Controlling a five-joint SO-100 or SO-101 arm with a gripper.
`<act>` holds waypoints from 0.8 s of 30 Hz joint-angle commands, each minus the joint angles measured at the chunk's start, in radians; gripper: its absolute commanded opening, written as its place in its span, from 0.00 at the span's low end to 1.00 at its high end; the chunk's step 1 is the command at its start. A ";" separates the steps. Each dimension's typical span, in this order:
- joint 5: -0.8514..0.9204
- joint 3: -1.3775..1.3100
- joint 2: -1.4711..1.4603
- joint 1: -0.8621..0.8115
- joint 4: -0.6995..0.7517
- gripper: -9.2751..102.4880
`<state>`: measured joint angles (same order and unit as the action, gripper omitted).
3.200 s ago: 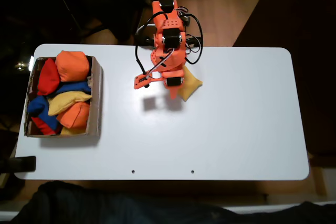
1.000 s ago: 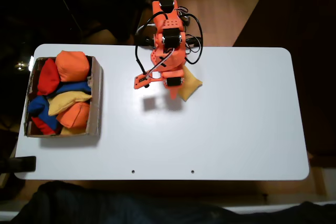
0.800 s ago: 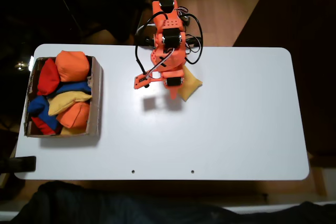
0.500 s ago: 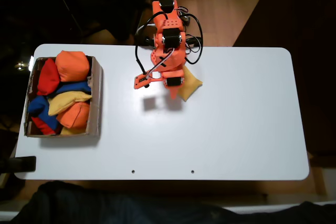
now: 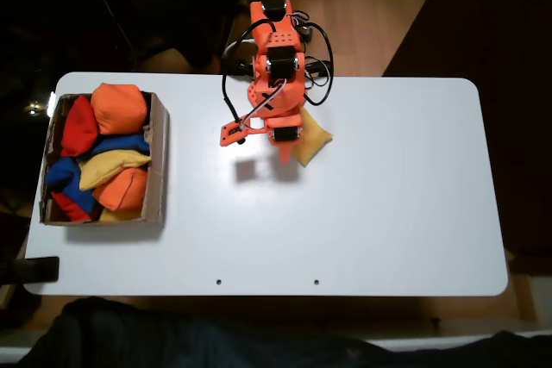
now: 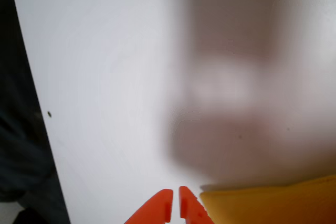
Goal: Grasp a bag and put it in the box.
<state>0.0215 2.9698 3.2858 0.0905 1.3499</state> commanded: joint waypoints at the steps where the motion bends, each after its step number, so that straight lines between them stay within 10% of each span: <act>1: 0.005 -0.040 0.009 0.006 0.003 0.08; 24: 0.005 -0.054 0.005 0.026 -0.034 0.08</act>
<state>0.0215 2.9637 3.2858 0.1120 1.3330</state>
